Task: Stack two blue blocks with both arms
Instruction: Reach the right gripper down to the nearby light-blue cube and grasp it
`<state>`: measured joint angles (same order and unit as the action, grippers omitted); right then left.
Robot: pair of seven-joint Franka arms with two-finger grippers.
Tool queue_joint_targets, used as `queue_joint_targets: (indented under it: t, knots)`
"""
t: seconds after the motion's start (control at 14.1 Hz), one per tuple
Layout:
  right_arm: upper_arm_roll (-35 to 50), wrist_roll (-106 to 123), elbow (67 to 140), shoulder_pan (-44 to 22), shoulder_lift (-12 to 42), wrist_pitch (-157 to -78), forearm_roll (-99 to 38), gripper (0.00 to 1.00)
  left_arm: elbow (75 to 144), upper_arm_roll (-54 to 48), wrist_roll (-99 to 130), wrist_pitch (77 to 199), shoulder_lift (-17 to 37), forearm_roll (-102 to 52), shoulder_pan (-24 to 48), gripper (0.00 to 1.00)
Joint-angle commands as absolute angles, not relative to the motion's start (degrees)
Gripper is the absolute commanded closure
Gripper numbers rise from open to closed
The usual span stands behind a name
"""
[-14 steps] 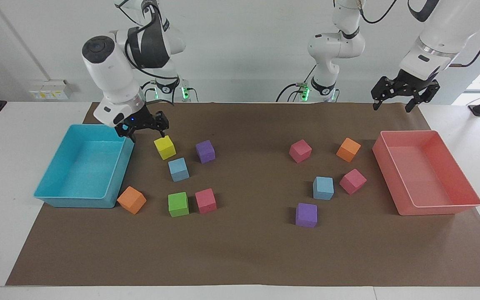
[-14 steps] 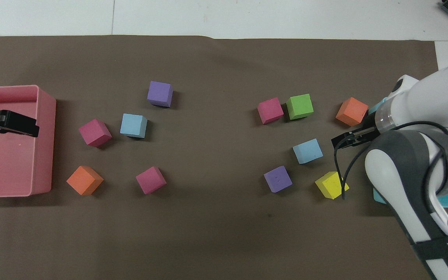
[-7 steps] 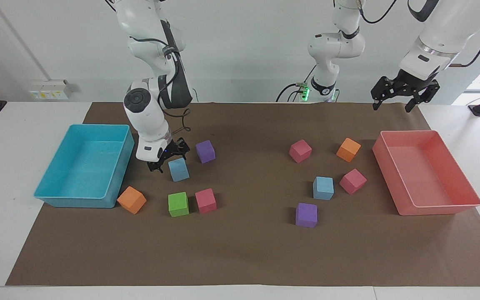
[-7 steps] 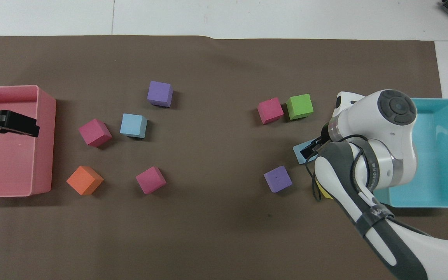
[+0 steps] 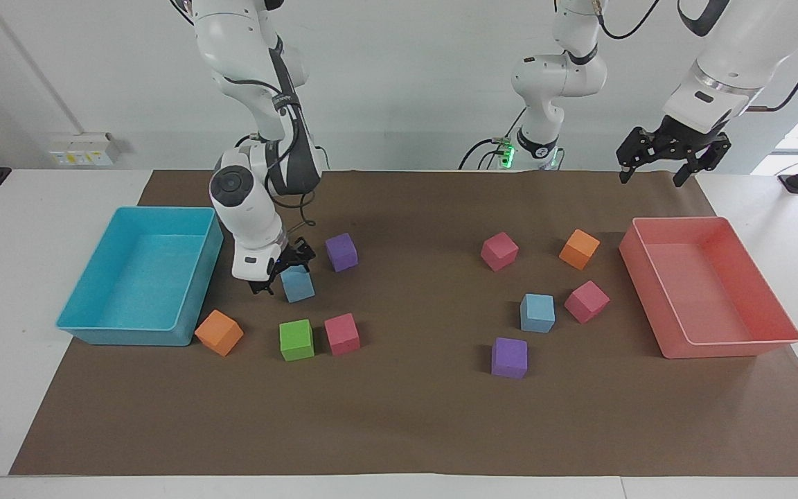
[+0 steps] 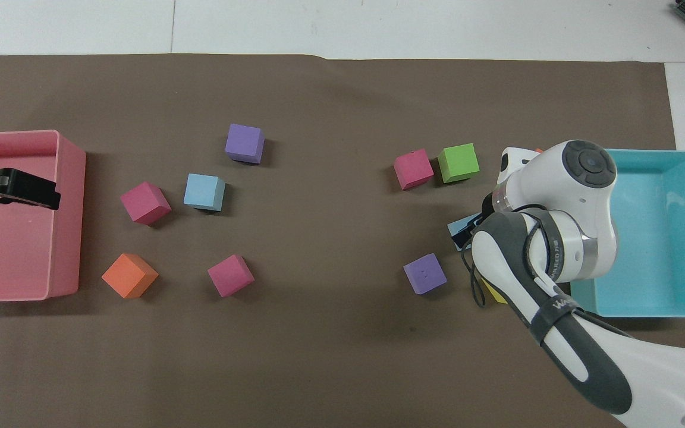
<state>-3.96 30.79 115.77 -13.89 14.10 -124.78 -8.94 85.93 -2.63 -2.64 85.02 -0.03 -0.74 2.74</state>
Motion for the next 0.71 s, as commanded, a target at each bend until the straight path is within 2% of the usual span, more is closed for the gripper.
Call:
queue_joint_targets:
  t: [0.0,0.43,0.64]
  knots:
    - [-3.8,34.5,117.0,-13.4,14.5,-125.9,-10.9,0.0,87.5,-2.6,-2.7,85.3,-1.5,-1.3,2.6,0.0]
    - [-3.9,38.6,111.3,-12.0,15.6,-121.2,-10.9,0.0,87.5,-2.7,-2.7,85.3,-1.5,-1.3,2.6,0.0]
    - [-3.8,37.2,111.4,-12.0,15.5,-120.7,-11.5,0.0,87.5,-2.7,-2.7,85.3,-1.5,-1.3,2.6,0.0]
